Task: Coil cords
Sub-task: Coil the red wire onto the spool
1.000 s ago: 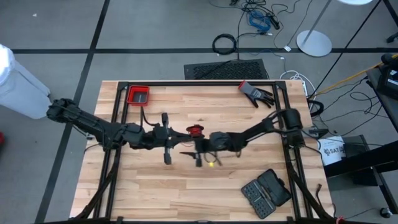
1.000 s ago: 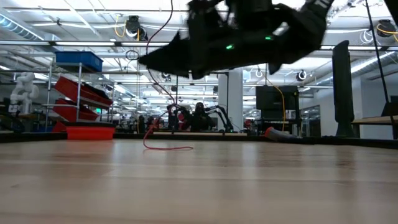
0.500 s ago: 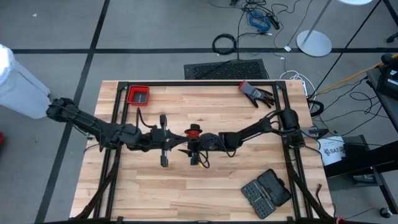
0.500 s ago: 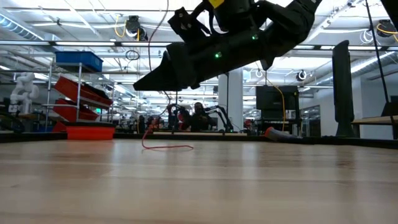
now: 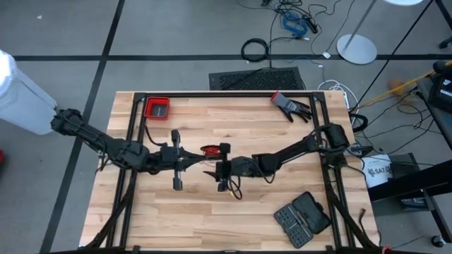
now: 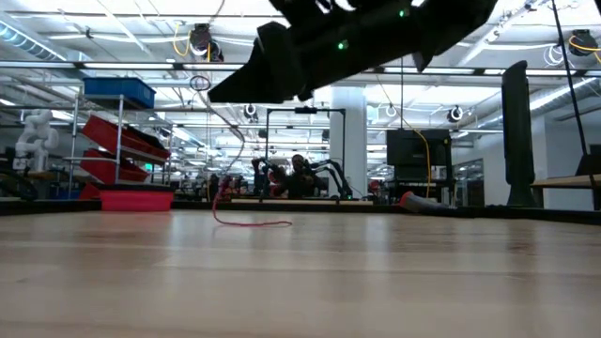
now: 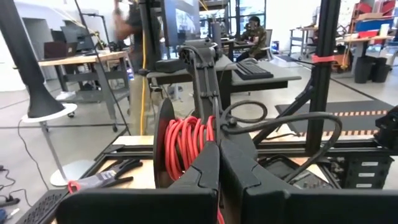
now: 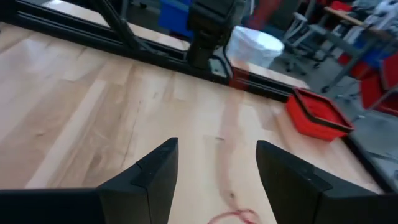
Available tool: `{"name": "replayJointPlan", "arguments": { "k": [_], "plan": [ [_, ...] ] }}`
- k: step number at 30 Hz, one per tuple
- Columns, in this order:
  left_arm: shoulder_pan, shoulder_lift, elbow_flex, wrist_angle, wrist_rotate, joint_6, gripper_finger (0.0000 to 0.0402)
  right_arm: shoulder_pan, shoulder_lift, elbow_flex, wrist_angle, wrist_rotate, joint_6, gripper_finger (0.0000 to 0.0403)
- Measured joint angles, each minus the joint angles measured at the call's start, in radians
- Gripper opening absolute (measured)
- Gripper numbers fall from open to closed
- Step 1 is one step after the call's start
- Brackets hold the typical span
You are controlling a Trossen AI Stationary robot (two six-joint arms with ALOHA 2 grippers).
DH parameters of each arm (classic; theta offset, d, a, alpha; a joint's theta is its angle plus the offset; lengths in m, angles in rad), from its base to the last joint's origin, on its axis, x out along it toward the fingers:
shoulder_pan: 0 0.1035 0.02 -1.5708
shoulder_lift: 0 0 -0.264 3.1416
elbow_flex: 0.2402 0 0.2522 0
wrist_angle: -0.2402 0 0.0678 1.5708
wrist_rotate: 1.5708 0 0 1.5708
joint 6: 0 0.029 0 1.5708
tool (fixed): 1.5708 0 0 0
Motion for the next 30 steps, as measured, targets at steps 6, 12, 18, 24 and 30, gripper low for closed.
{"name": "replayJointPlan", "arguments": {
  "k": [6, 12, 18, 24, 30],
  "plan": [
    [-0.007, 0.0, 0.0, 0.001, -0.003, 0.001, 0.0001, 0.004, -0.005, 0.0, -0.013, 0.033, -0.006, 0.0201],
    [-0.007, 0.0, 0.0, 0.004, -0.005, 0.001, 0.0001, -0.025, 0.019, 0.0, -0.006, -0.008, 0.007, 0.0201],
    [-0.007, 0.0, 0.0, 0.005, -0.005, 0.001, 0.0001, -0.038, 0.019, 0.0, 0.0, -0.047, 0.031, 0.0194],
    [-0.007, 0.0, 0.0, 0.005, -0.005, 0.001, 0.0001, -0.055, 0.041, 0.0, -0.003, -0.127, 0.057, 0.0162],
    [-0.007, 0.0, 0.0, 0.005, -0.005, 0.002, 0.0001, -0.056, 0.041, 0.0, 0.002, -0.127, 0.058, 0.012]
  ]
}}
